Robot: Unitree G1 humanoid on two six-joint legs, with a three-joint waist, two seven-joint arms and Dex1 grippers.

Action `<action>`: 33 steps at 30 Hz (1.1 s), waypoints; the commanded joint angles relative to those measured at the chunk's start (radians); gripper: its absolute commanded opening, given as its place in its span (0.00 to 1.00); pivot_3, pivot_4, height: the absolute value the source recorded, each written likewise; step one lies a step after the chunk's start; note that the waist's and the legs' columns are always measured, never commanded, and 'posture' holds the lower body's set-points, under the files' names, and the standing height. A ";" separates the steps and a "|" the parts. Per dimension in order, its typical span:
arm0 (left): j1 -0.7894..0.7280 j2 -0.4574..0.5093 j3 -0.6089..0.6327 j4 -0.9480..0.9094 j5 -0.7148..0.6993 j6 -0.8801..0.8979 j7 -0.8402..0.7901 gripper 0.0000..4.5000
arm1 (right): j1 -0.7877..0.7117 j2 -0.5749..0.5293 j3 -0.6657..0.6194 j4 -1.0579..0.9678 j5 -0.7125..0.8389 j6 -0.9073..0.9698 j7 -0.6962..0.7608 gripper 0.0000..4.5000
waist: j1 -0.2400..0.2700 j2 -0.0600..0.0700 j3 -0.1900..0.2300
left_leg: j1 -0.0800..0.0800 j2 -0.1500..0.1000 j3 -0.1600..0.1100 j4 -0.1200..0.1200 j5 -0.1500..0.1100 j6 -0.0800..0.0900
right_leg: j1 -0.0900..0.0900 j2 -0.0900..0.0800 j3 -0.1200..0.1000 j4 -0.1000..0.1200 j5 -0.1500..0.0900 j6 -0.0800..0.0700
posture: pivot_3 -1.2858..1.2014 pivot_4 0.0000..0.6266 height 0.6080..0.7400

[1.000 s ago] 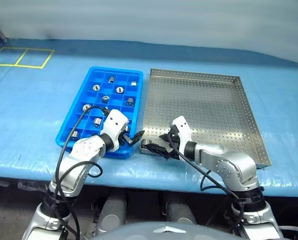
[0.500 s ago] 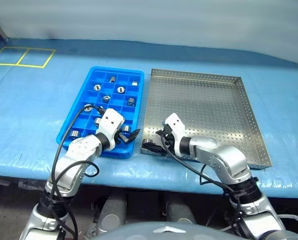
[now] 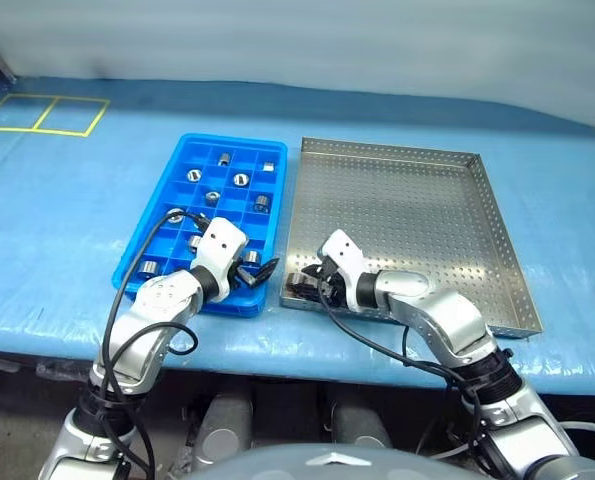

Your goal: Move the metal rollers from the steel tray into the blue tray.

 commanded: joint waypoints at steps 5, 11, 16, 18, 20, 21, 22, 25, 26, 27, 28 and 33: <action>-0.007 0.003 0.021 -0.045 0.006 -0.008 0.007 0.94 | -0.014 0.002 0.024 0.034 -0.044 -0.011 0.025 0.32 | 0.002 0.000 0.000 | 0.000 0.000 0.000 0.000 0.000 0.000 | 0.000 0.000 0.000 0.000 0.000 0.000 | 0.60 0.24 1.00; 0.007 -0.013 0.065 -0.067 -0.024 -0.010 0.019 0.94 | -0.026 0.059 -0.088 0.008 -0.039 -0.038 -0.055 0.24 | 0.002 0.000 0.000 | 0.000 0.000 0.000 0.000 0.000 0.000 | 0.000 0.000 0.000 0.001 0.000 0.000 | 0.60 0.24 1.00; 0.018 -0.012 0.134 -0.108 -0.071 0.003 0.015 0.94 | -0.071 0.121 -0.143 -0.074 -0.019 -0.031 -0.107 0.24 | 0.005 0.000 0.000 | -0.001 0.000 0.000 0.000 0.000 0.000 | -0.002 0.000 0.000 0.001 0.000 0.000 | 0.61 0.24 1.00; 0.027 0.010 0.160 -0.122 -0.064 0.009 0.021 0.94 | -0.098 0.145 -0.137 -0.102 0.000 -0.011 -0.100 0.24 | 0.003 0.000 0.000 | -0.001 0.000 0.000 -0.001 0.000 0.000 | -0.002 0.000 0.000 0.001 0.000 0.000 | 0.61 0.24 1.00; 0.036 0.029 0.194 -0.134 -0.056 0.017 0.035 0.94 | -0.123 0.172 -0.121 -0.113 0.015 -0.004 -0.090 0.24 | 0.004 0.000 0.000 | 0.000 0.000 0.000 -0.002 0.000 0.000 | -0.002 0.001 0.000 0.001 0.000 0.000 | 0.61 0.24 1.00; 0.043 0.036 0.215 -0.139 -0.052 0.025 0.046 0.94 | -0.136 0.187 -0.108 -0.107 0.016 -0.005 -0.088 0.24 | 0.004 0.000 0.000 | 0.000 0.001 0.000 -0.002 0.000 0.000 | -0.001 0.001 0.000 0.001 0.000 -0.001 | 0.61 0.24 1.00; 0.049 0.043 0.237 -0.142 -0.044 0.032 0.059 0.94 | -0.150 0.206 -0.095 -0.090 0.014 -0.007 -0.087 0.24 | 0.004 0.000 0.000 | 0.000 0.001 0.000 -0.002 0.000 0.000 | -0.001 0.001 0.000 0.001 0.000 -0.001 | 0.62 0.24 1.00; 0.068 0.057 0.273 -0.142 -0.021 0.053 0.098 0.94 | -0.188 0.253 -0.052 0.008 -0.037 -0.049 -0.114 0.24 | 0.007 0.000 0.000 | 0.000 0.001 0.000 -0.003 0.000 0.000 | -0.001 0.001 0.000 0.001 0.000 -0.001 | 0.63 0.24 1.00; 0.077 0.060 0.282 -0.141 -0.010 0.062 0.116 0.94 | -0.203 0.273 -0.039 0.062 -0.061 -0.077 -0.126 0.24 | 0.008 0.000 0.000 | 0.001 0.001 0.000 -0.003 0.000 0.000 | -0.001 0.001 0.000 0.001 0.000 -0.001 | 0.63 0.24 1.00; 0.087 0.066 0.290 -0.140 0.000 0.070 0.129 0.94 | -0.217 0.288 -0.025 0.114 -0.086 -0.101 -0.138 0.24 | 0.010 0.000 0.000 | 0.001 0.001 0.000 -0.003 0.000 0.000 | -0.001 0.001 0.000 0.001 0.000 -0.001 | 0.63 0.24 1.00; 0.095 0.071 0.294 -0.141 0.009 0.075 0.136 0.94 | -0.228 0.298 -0.015 0.155 -0.107 -0.121 -0.147 0.24 | 0.012 0.000 0.000 | 0.001 0.001 0.000 -0.003 0.000 0.000 | -0.001 0.001 0.000 0.001 0.000 -0.001 | 0.63 0.24 1.00; 0.137 0.077 0.319 -0.167 0.022 0.093 0.156 0.94 | -0.298 0.356 -0.027 0.349 -0.155 -0.204 -0.166 0.24 | 0.022 0.000 0.001 | 0.001 0.001 0.000 -0.004 0.000 -0.001 | -0.002 0.001 0.000 0.000 0.000 -0.001 | 0.64 0.24 1.00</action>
